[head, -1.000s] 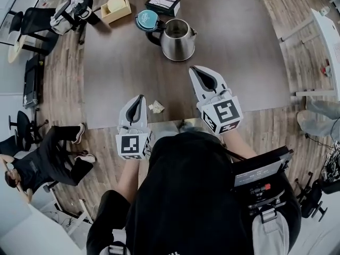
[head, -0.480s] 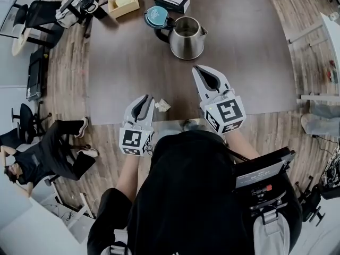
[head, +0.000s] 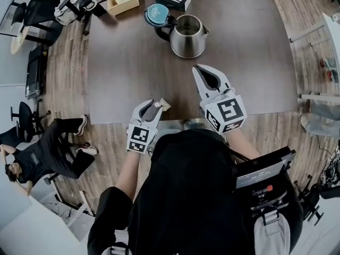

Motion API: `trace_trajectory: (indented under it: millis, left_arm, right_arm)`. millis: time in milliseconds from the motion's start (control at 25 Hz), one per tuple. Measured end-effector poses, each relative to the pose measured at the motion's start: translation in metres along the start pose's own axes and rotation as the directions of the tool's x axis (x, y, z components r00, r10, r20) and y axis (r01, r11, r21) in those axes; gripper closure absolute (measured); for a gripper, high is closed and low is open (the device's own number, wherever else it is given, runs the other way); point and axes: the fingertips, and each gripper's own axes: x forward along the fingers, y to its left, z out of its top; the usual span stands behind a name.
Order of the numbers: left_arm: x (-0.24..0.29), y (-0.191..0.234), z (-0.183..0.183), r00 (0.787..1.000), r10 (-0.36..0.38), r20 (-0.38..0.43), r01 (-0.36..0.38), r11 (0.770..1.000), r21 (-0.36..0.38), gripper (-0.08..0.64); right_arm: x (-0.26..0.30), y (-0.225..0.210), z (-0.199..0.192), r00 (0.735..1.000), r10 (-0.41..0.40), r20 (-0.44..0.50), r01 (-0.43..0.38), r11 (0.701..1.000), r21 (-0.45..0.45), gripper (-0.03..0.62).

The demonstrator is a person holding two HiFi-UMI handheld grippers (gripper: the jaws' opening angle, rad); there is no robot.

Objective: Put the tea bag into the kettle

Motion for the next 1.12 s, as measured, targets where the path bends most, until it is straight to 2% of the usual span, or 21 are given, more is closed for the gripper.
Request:
trace_trajectory:
  millis: [520, 640, 1120]
  left_arm:
    - [0.02, -0.017, -0.06, 0.99, -0.046, -0.135, 0.052, 0.998, 0.045, 0.439]
    - [0.022, -0.018, -0.069, 0.986, -0.037, -0.161, 0.046, 0.998, 0.052, 0.439]
    - [0.033, -0.018, -0.082, 0.982, -0.019, -0.187, 0.027, 0.999, 0.036, 0.44]
  right_arm:
    - [-0.005, -0.006, -0.006, 1.0, -0.005, -0.017, 0.005, 1.0, 0.001, 0.584]
    - [-0.007, -0.006, -0.006, 1.0, -0.009, -0.018, 0.009, 1.0, 0.002, 0.583]
    - [-0.009, -0.011, -0.006, 1.0, -0.024, -0.013, 0.024, 1.0, 0.014, 0.584]
